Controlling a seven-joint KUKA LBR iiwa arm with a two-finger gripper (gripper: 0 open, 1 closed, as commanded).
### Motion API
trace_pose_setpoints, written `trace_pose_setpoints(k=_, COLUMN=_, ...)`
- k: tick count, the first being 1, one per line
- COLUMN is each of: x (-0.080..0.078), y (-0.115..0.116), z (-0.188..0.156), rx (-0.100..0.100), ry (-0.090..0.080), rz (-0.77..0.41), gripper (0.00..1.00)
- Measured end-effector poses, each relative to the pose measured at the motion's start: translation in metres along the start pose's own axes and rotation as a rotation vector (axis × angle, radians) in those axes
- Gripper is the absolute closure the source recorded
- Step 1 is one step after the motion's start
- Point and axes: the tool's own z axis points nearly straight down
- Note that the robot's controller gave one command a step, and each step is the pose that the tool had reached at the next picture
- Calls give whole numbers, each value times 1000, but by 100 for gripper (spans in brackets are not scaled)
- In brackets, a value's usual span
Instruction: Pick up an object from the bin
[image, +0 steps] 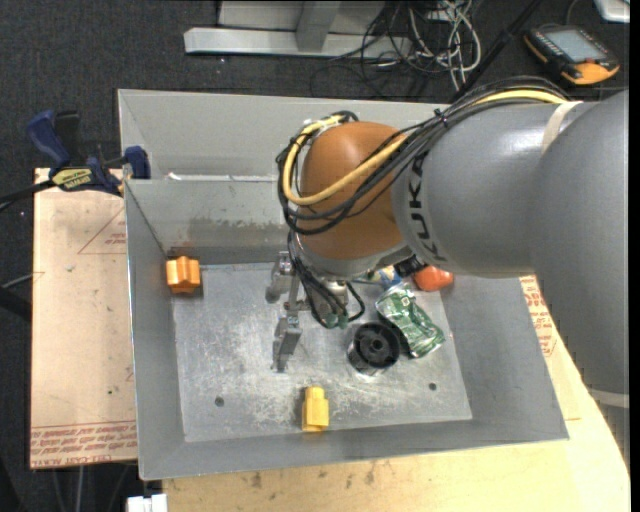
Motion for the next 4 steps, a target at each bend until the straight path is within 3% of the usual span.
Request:
trace_pose_setpoints(k=1, x=9, y=-15, z=18, rx=-2, ry=11, rz=30, gripper=0)
trace_pose_setpoints(k=2, x=16, y=-52, z=23, rx=0, ry=7, rz=-210, gripper=0)
trace_pose_setpoints(k=3, x=27, y=-78, z=58, rx=0, ry=2, rz=-307, gripper=0)
trace_pose_setpoints(k=4, x=53, y=-86, z=82, rx=-1, ry=10, rz=-360, gripper=0)
